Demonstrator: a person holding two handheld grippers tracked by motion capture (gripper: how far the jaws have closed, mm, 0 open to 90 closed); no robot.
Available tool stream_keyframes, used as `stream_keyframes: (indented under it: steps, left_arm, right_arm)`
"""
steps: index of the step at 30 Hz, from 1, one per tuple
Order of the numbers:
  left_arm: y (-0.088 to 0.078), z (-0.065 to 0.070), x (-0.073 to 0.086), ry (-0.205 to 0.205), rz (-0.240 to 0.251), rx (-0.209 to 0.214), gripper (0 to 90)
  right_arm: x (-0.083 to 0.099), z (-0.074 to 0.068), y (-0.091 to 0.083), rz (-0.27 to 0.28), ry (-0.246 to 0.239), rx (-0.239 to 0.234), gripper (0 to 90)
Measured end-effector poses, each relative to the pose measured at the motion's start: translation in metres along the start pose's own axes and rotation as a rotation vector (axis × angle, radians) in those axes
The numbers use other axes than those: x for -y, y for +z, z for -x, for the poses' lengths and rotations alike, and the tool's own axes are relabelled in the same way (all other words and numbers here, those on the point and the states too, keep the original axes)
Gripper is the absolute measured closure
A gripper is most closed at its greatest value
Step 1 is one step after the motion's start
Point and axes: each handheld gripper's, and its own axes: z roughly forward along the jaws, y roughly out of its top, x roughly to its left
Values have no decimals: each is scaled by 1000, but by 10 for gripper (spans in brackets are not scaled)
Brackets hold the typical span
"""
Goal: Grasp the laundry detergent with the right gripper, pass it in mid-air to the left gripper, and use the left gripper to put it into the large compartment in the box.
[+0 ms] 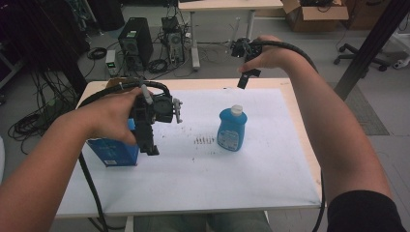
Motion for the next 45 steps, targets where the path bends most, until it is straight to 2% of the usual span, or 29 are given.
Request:
stream_keyframes:
  steps: [11, 28, 39, 45]
  left_arm:
    - [4, -2, -3, 14, -5, 8, 2]
    - [4, -5, 0, 10, -3, 12, 2]
    - [6, -3, -1, 10, -8, 10, 2]
    - [5, -1, -1, 9, -6, 5, 2]
  right_arm:
    - [3, 1, 4, 12, 8, 4, 44]
    - [14, 6, 4, 14, 30, 7, 44]
    - [28, 3, 4, 14, 45, 10, 46]
    - [36, -4, 2, 18, 53, 13, 48]
